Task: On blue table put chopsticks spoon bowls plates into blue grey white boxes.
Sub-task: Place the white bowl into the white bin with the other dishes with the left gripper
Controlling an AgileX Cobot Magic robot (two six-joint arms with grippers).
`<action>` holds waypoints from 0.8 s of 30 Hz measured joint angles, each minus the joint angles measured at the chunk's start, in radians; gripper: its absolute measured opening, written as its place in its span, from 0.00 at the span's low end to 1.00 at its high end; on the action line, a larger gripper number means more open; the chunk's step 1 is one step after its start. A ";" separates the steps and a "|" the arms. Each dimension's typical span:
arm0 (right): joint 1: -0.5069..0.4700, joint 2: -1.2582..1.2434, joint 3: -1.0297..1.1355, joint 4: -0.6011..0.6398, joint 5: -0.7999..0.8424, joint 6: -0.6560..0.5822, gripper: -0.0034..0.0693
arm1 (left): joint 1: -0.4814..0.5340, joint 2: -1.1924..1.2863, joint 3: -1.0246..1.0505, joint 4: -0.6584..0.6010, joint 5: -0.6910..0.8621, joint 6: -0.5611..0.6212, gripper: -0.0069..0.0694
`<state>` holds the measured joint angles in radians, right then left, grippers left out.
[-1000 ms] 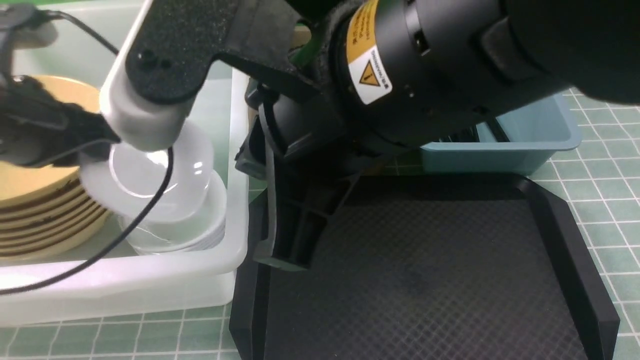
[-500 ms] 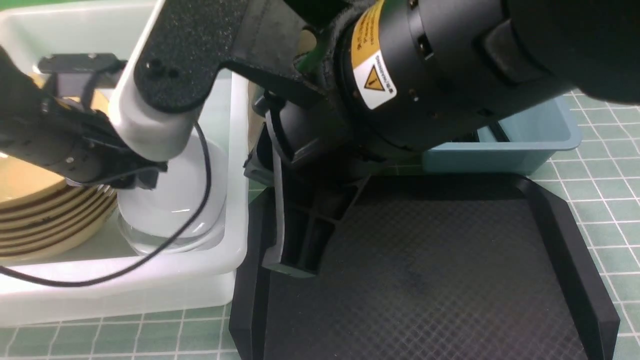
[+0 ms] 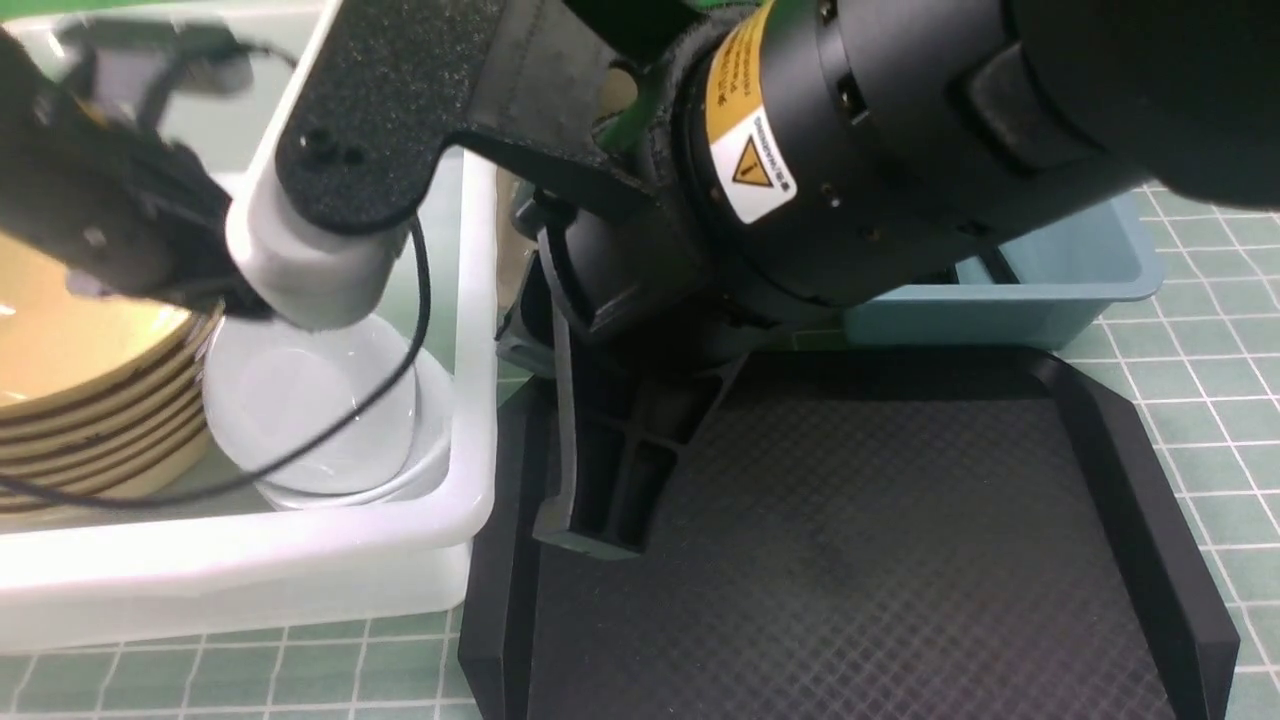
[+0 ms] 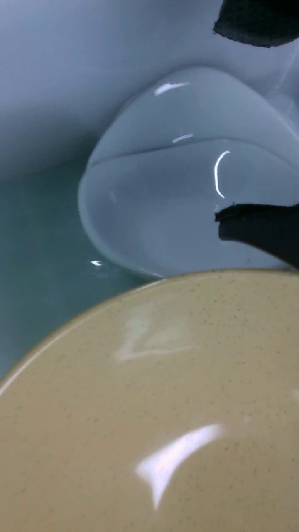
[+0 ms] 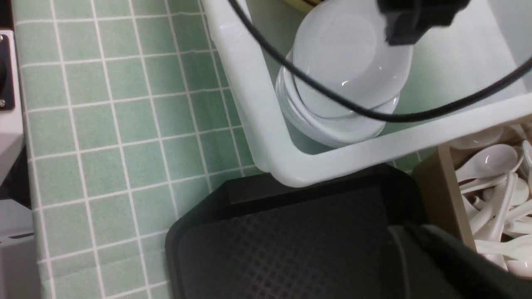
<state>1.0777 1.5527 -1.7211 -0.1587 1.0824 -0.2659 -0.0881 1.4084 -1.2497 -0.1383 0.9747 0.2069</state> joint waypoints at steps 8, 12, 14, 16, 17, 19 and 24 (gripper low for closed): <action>0.000 -0.023 0.000 -0.022 0.011 0.012 0.11 | -0.081 -0.117 -0.027 0.115 0.093 -0.058 0.47; 0.000 -0.053 0.000 -0.029 0.015 0.029 0.11 | -0.083 -0.130 -0.026 0.200 0.097 -0.095 0.28; 0.000 -0.070 0.000 -0.031 0.018 0.030 0.11 | -0.083 -0.121 -0.007 0.233 0.109 -0.118 0.15; 0.000 -0.076 0.000 -0.034 0.024 0.030 0.11 | -0.083 -0.110 0.028 0.240 0.121 -0.129 0.10; 0.000 -0.077 0.001 -0.034 0.028 0.030 0.11 | -0.083 -0.108 0.036 0.241 0.122 -0.129 0.10; 0.000 -0.080 0.009 -0.034 0.035 0.031 0.11 | -0.083 -0.098 0.097 0.246 0.104 -0.139 0.09; 0.000 -0.080 0.031 -0.034 0.038 0.032 0.11 | -0.083 -0.078 0.186 0.273 0.021 -0.207 0.09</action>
<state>1.0777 1.4731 -1.6903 -0.1923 1.1202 -0.2335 -0.1712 1.3308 -1.0638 0.1350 0.9959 0.0000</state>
